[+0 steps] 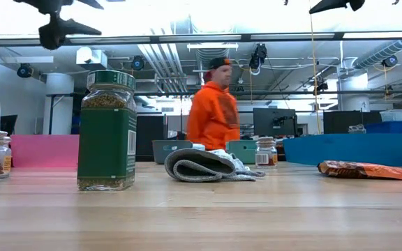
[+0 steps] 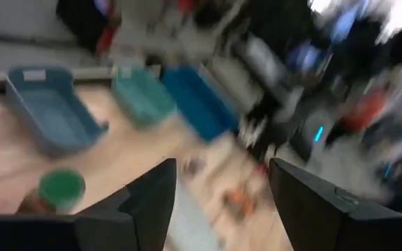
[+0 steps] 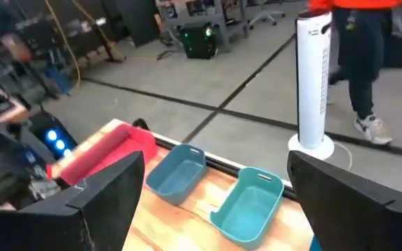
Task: Sort spices by type
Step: Put the top green seasoning bottle into the pink bin
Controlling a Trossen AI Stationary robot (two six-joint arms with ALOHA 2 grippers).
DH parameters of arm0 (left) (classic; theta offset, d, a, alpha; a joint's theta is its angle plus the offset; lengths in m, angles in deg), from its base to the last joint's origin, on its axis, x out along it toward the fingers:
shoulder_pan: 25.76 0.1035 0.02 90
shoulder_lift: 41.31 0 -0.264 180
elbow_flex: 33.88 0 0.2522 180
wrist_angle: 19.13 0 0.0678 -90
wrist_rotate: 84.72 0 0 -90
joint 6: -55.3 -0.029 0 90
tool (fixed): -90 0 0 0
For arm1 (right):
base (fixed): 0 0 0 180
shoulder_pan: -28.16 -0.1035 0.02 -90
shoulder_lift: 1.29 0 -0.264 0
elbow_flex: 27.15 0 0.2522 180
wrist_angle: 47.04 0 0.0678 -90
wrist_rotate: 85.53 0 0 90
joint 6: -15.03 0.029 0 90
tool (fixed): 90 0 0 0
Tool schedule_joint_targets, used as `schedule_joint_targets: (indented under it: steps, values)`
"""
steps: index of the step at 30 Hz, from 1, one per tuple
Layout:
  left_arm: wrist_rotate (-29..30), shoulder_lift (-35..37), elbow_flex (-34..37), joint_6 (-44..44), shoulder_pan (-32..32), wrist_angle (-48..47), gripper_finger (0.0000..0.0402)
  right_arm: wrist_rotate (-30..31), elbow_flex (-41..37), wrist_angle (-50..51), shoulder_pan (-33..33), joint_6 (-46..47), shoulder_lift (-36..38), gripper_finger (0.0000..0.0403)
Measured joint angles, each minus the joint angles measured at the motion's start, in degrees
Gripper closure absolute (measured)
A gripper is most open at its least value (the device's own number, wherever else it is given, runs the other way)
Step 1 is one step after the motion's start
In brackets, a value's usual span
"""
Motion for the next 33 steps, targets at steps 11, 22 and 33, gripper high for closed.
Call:
schedule_joint_targets:
  steps: [11,22,33]
  values:
    - [-4.0,-24.6,-12.2,-9.3,1.8,-7.1,0.0188,-2.2,1.2,-0.1,6.1,-8.5,-6.2,0.006]
    - [-3.7,-36.3,-13.0,-24.7,10.1,-8.1,0.0188,-13.0,1.3,-0.2,11.2,-14.8,-10.9,0.006]
    - [-7.8,-39.6,-13.9,-33.2,16.5,-12.6,0.0167,-17.4,1.1,0.4,14.4,-16.3,-10.8,0.006]
